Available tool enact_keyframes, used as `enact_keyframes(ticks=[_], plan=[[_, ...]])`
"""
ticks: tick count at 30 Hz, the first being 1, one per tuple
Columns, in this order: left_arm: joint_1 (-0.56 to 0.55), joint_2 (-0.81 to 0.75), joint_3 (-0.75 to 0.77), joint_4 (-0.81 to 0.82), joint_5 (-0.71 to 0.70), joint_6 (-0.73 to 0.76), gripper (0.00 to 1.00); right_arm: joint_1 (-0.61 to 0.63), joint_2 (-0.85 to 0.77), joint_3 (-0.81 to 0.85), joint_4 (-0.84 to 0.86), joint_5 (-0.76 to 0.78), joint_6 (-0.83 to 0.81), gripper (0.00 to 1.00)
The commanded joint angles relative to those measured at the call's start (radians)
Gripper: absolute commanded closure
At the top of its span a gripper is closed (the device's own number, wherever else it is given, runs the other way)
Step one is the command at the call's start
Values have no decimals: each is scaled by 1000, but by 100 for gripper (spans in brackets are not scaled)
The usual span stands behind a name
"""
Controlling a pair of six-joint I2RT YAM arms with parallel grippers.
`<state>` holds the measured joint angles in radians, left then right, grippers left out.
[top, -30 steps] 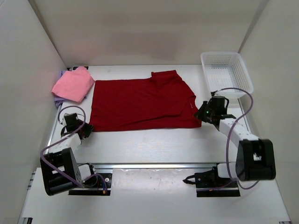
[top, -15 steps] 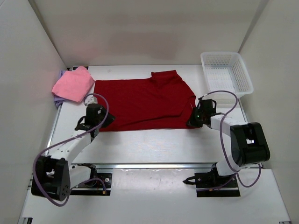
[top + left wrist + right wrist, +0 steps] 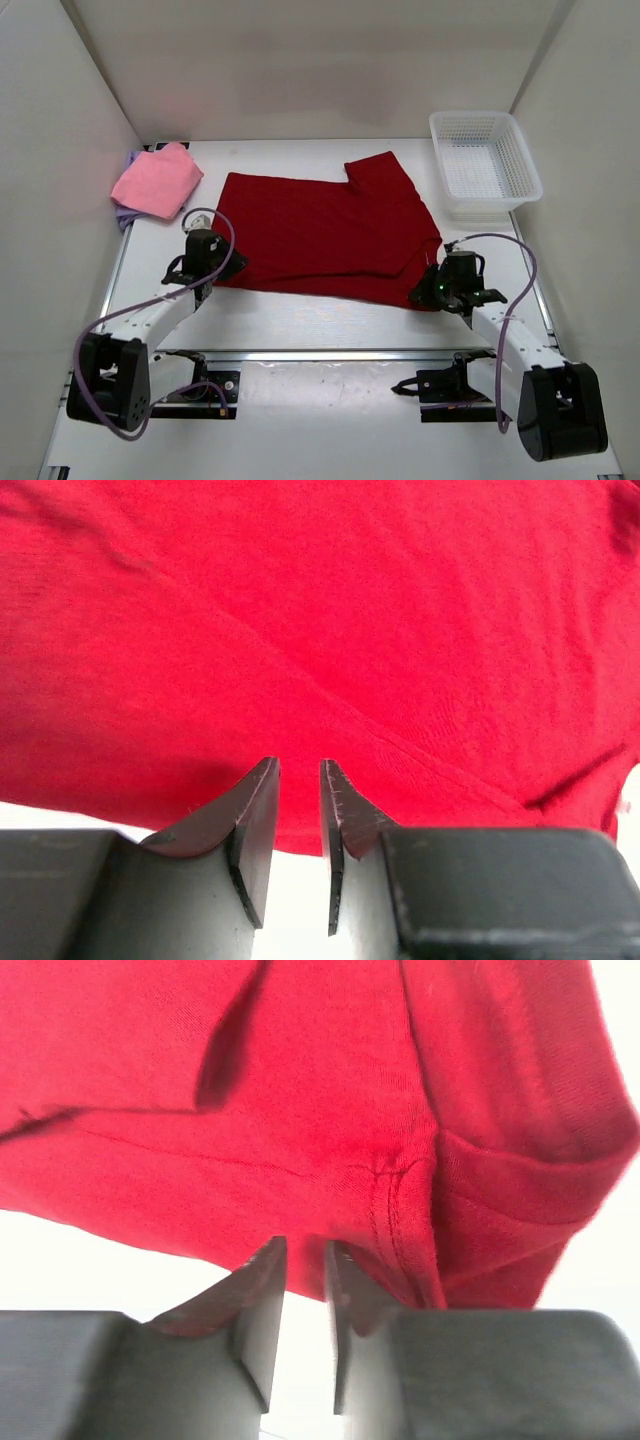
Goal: Fold and stack the t-shirts
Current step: Fold the flattened tshirt in 1/3 of the way
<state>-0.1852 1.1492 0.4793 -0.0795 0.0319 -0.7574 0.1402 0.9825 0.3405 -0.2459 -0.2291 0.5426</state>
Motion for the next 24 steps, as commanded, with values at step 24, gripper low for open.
enact_keyframes(ticks=[24], plan=[[-191,79,-27,205,5,-10,64,44,366,176,335,-99,17,66]])
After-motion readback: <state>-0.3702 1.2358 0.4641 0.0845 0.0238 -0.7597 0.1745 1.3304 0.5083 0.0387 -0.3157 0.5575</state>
